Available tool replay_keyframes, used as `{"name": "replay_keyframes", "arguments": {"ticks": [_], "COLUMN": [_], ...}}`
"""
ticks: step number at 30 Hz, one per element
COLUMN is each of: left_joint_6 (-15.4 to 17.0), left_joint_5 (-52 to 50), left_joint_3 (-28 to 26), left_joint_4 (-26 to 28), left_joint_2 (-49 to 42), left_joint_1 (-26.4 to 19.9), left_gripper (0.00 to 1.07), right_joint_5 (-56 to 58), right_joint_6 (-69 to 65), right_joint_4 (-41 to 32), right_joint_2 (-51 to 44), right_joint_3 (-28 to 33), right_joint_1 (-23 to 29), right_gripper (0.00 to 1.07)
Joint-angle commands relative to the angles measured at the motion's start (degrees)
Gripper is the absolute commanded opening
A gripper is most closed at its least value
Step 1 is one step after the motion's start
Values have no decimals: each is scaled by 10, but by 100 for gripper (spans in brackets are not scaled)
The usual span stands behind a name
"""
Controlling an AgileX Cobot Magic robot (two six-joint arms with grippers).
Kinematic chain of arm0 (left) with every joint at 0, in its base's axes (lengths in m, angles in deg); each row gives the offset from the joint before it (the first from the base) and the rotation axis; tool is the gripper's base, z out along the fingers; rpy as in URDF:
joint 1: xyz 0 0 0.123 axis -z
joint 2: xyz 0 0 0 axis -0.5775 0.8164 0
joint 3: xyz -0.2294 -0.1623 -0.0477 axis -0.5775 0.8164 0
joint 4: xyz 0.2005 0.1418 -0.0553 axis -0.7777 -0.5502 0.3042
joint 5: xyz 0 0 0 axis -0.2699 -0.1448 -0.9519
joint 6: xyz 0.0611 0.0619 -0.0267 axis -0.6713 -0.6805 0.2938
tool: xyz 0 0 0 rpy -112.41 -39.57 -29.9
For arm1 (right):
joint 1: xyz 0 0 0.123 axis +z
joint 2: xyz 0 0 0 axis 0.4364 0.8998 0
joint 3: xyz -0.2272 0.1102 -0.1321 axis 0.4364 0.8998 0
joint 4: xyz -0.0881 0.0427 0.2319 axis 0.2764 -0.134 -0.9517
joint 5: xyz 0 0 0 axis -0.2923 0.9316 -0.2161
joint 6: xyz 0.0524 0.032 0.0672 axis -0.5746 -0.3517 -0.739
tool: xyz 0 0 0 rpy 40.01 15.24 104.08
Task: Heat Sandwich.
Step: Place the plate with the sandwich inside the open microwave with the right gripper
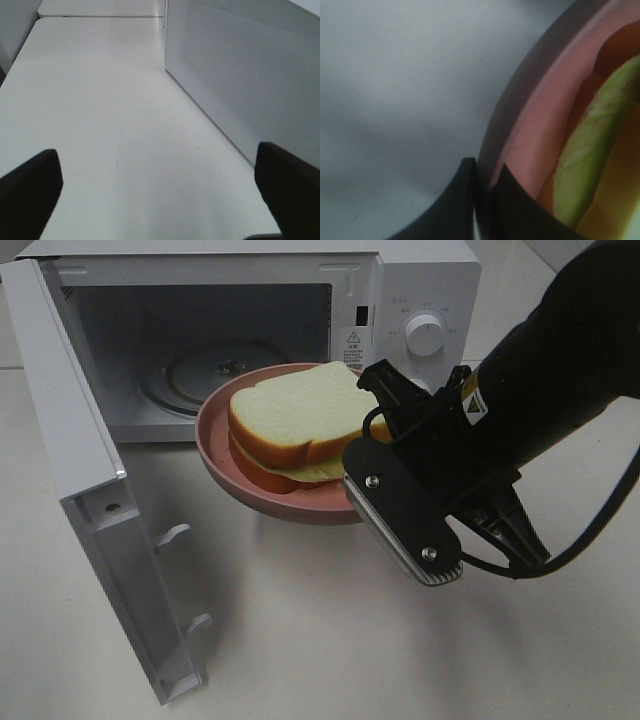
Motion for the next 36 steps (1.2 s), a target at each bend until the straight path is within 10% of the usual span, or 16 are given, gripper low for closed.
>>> {"name": "replay_keyframes", "arguments": {"ticks": [1,36], "left_joint_6": [1,1], "left_joint_5": [-3,-3], "left_joint_3": [2,2], "left_joint_4": [1,1], "left_joint_2": [-11,-11], "left_joint_1": [1,1], "left_gripper": [100,100], "right_joint_5": [-32,8], "right_joint_6": [9,-3], "right_joint_4": [-5,1], "right_joint_2": [-4,184], "right_joint_3": [-9,-215], "right_joint_1": [-2,-2], "right_gripper": [0,0]}}
